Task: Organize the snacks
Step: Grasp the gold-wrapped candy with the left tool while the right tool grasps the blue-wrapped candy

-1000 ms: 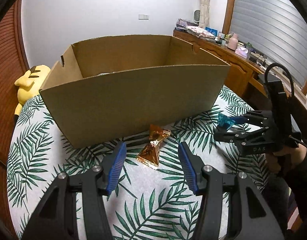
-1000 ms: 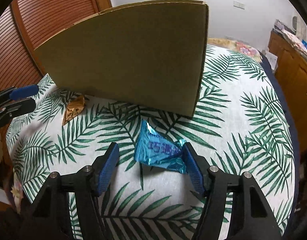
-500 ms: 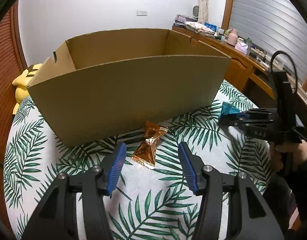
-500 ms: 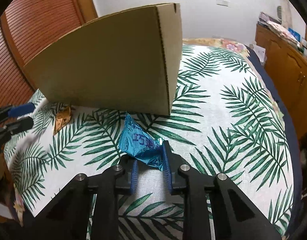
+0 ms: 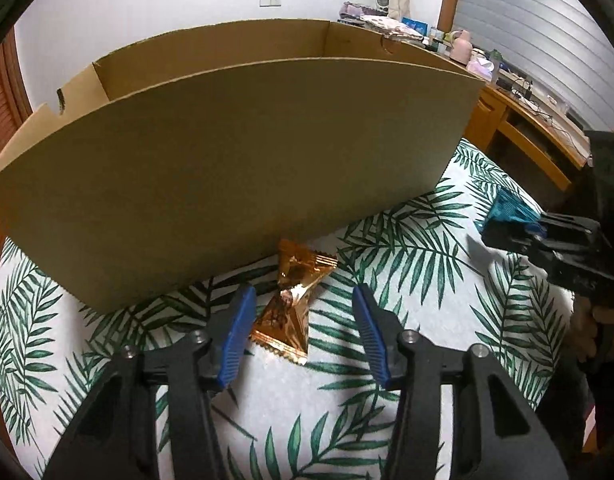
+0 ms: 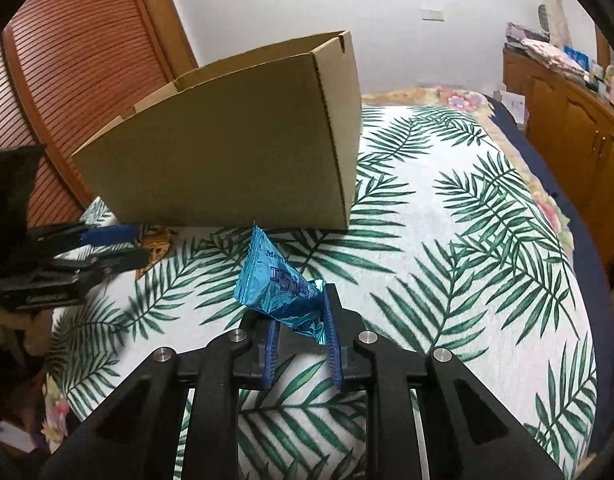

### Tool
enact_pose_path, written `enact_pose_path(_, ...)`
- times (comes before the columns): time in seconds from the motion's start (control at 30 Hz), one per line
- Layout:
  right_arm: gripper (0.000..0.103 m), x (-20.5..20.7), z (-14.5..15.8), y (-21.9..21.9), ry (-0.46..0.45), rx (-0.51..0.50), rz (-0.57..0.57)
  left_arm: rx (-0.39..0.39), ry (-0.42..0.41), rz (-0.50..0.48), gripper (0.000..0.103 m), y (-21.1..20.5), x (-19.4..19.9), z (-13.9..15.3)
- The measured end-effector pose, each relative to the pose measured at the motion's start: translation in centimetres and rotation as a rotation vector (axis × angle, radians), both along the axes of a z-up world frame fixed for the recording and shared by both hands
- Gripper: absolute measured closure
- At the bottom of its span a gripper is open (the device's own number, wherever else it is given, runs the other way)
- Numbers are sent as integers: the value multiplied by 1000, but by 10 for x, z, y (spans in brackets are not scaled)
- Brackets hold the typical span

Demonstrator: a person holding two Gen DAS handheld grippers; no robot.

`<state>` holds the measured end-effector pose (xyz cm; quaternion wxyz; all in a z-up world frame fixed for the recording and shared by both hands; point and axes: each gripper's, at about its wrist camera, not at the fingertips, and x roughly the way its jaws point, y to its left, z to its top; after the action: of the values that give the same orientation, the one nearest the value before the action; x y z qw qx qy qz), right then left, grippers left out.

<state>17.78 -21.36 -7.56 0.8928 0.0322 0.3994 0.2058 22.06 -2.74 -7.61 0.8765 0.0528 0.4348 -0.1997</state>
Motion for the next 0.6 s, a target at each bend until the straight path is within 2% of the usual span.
enact_pose_path(0.3,84,-15,5,0,-17,3,12,0,20,14,71,1,6,-7)
enact_pose_path(0.43,84,-21,8,-1,-20,8,8,-12,37,34,84,7,7,-11)
enact_pose_path(0.6,84,-28,13,-1,-27,14,7,-11,36,35,85,11,2,-10)
